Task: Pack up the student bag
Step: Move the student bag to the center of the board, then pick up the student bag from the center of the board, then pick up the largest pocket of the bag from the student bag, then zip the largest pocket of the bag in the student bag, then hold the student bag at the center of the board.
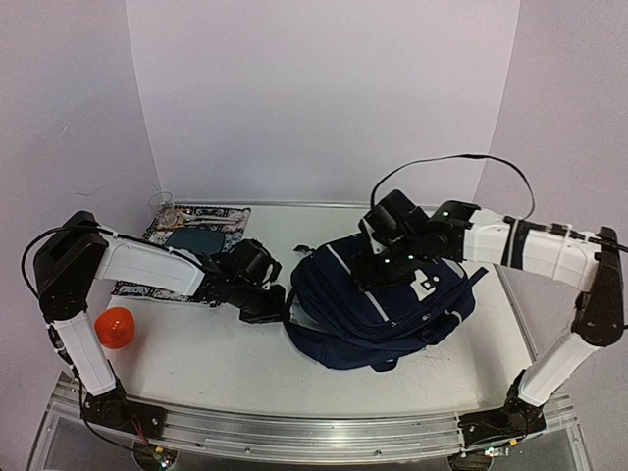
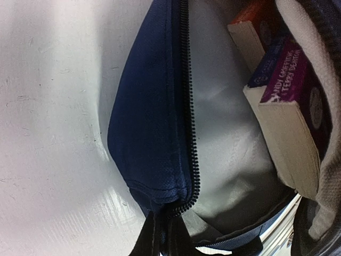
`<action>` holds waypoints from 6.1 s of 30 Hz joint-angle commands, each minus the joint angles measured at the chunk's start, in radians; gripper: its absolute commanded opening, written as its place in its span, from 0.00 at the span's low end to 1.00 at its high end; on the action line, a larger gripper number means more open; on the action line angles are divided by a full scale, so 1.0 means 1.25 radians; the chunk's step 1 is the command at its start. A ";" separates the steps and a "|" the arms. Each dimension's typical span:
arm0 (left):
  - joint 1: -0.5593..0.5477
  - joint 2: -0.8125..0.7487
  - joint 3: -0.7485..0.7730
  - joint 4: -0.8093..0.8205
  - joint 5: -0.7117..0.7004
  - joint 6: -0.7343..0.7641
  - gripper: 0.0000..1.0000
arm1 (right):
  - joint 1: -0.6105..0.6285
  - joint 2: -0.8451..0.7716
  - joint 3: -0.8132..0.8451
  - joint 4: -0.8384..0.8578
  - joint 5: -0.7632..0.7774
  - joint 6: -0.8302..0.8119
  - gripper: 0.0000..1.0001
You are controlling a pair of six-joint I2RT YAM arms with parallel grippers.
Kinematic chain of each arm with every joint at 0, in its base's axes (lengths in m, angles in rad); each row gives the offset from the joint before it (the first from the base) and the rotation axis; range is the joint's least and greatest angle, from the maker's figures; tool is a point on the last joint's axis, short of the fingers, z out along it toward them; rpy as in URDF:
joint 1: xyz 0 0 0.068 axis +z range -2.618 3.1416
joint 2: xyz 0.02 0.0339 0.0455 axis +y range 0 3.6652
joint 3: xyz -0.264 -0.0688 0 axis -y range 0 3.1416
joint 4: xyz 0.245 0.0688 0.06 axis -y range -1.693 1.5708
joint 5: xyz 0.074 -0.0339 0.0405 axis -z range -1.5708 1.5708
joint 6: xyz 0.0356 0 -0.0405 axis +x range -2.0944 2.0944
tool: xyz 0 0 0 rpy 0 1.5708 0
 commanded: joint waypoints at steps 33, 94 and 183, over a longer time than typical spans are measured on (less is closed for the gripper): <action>0.264 -0.167 0.021 0.053 0.057 0.105 0.72 | -0.035 -0.394 -0.734 0.415 0.062 0.680 0.72; -0.313 0.285 0.230 0.265 -0.587 0.124 0.41 | -0.023 -0.052 -0.393 0.680 -0.128 0.660 0.00; -0.130 -0.115 0.031 0.162 0.318 0.143 0.00 | 0.155 -0.095 -0.220 0.244 0.008 -0.401 0.72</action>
